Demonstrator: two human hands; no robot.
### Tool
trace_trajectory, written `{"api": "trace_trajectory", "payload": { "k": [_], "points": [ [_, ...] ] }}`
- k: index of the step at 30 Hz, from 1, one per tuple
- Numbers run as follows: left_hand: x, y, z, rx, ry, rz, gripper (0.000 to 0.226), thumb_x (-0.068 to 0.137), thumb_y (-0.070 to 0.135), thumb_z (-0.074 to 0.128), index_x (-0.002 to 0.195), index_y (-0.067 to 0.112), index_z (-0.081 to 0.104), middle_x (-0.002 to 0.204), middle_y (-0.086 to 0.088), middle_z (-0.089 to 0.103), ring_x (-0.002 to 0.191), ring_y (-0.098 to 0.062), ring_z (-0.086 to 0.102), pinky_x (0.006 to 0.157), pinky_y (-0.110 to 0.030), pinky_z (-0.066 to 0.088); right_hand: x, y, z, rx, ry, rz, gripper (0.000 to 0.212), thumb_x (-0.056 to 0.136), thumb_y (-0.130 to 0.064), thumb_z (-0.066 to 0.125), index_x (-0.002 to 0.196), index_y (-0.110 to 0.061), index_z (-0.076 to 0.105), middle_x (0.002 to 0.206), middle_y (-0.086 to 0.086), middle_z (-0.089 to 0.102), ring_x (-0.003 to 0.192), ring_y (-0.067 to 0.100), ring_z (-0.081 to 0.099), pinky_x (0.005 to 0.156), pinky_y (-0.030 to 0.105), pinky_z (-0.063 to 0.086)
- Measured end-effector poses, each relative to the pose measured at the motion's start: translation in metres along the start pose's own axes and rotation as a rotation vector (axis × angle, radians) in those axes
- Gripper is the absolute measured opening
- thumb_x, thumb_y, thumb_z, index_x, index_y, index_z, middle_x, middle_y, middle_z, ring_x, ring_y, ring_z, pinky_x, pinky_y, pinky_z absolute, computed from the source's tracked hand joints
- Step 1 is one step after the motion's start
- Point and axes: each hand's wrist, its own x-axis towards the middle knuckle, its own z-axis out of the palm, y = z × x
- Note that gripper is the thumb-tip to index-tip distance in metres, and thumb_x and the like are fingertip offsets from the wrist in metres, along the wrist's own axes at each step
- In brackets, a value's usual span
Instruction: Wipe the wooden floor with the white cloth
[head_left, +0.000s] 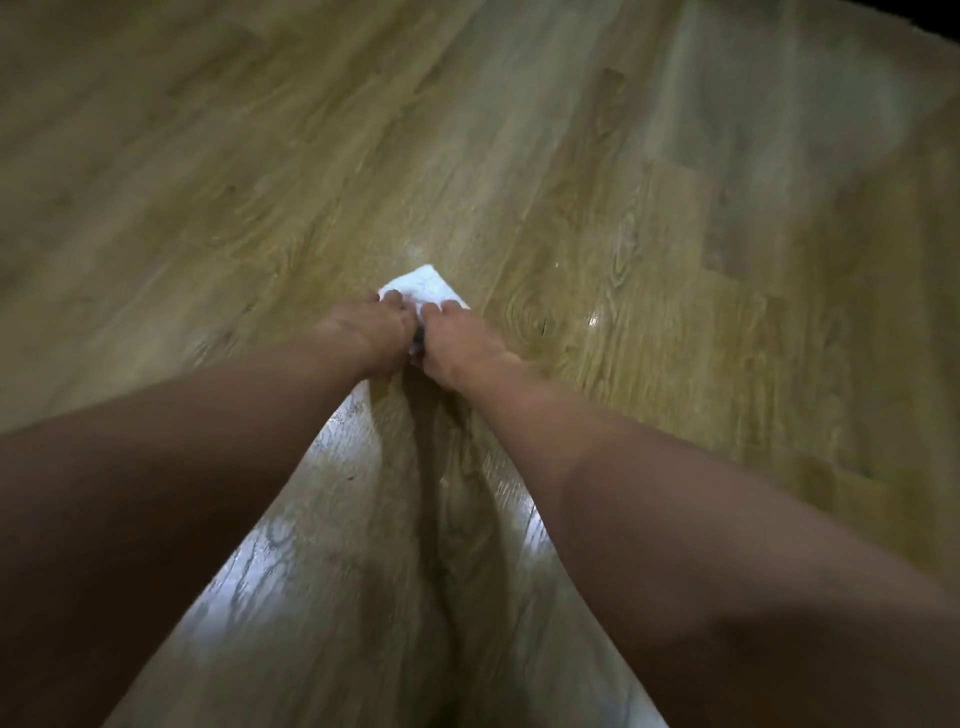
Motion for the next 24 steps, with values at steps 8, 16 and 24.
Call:
{"api": "trace_trajectory", "payload": {
  "k": [8, 16, 24],
  "points": [
    [-0.014, -0.022, 0.021, -0.116, 0.113, 0.173, 0.063, 0.091, 0.015, 0.045, 0.149, 0.011, 0.021, 0.145, -0.01, 0.037, 0.118, -0.032, 0.053, 0.094, -0.041, 0.046, 0.007, -0.017, 0.011, -0.052, 0.113, 0.027, 0.045, 0.092, -0.022, 0.049, 0.135, -0.023, 0.036, 0.14, 0.007, 0.035, 0.132, 0.031, 0.032, 0.101, 0.051, 0.032],
    [-0.001, -0.034, 0.036, -0.298, 0.352, 0.167, 0.033, 0.094, 0.022, 0.049, 0.125, 0.013, 0.054, 0.122, -0.01, 0.054, 0.111, -0.032, 0.054, 0.093, -0.041, 0.044, 0.026, -0.007, 0.024, -0.009, 0.186, 0.005, 0.045, 0.089, -0.018, 0.047, 0.131, -0.032, 0.045, 0.144, -0.004, 0.038, 0.135, 0.021, 0.032, 0.099, 0.048, 0.031],
    [0.053, -0.069, 0.019, -0.686, 0.528, -0.05, 0.02, 0.078, 0.01, 0.067, 0.098, 0.011, 0.07, 0.098, -0.015, 0.07, 0.091, -0.032, 0.065, 0.07, -0.03, 0.044, 0.086, -0.022, 0.022, 0.01, 0.313, 0.002, 0.039, 0.091, -0.016, 0.046, 0.129, -0.026, 0.05, 0.138, -0.005, 0.048, 0.134, 0.019, 0.035, 0.104, 0.042, 0.033]
  ]
}}
